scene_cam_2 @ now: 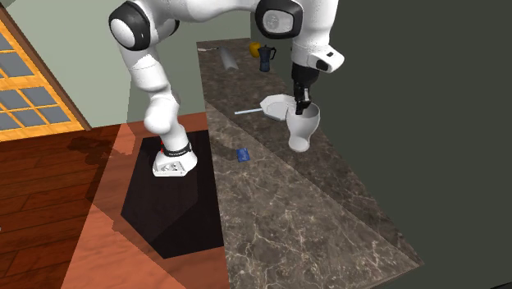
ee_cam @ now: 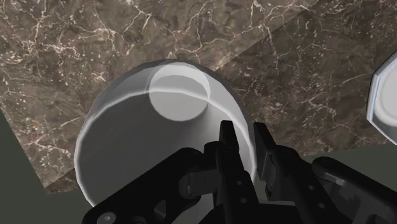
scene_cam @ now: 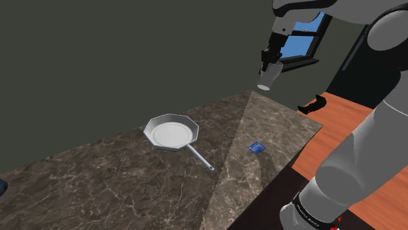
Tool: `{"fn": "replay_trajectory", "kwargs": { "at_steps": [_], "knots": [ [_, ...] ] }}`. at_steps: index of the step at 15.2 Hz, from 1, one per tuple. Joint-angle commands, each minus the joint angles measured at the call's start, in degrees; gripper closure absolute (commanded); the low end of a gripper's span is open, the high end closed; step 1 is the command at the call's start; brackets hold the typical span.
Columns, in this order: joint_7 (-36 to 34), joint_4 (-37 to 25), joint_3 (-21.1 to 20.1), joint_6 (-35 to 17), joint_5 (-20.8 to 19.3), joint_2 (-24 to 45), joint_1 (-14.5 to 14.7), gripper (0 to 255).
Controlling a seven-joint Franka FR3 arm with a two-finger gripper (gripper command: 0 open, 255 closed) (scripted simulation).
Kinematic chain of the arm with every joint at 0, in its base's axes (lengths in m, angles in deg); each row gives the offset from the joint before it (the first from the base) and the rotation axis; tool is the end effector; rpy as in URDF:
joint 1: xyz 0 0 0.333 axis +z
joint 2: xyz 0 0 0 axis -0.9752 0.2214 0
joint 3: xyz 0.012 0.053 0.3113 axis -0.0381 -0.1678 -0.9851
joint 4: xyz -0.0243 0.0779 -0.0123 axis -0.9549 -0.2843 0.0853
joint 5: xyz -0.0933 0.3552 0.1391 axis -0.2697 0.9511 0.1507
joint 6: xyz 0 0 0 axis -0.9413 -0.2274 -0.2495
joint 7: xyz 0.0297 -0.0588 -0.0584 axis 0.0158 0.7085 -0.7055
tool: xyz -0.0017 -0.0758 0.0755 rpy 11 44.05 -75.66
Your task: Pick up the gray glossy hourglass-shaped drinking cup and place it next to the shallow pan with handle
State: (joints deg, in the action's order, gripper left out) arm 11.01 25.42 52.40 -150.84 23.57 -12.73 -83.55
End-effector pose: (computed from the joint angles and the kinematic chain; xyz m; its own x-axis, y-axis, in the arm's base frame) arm 0.4781 -0.2625 0.5906 0.9876 -0.1553 0.0245 -0.1528 -0.9846 -0.0851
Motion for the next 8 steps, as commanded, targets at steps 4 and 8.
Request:
{"fn": "replay_trajectory", "kwargs": {
  "at_steps": [4, 8],
  "knots": [
    [-7.9, 6.2, -4.3, -1.3, -1.7, -5.8, 3.2, 255],
    [-13.8, 9.7, -7.9, -2.2, -2.0, -9.0, 5.4, 255]
  ]
}}
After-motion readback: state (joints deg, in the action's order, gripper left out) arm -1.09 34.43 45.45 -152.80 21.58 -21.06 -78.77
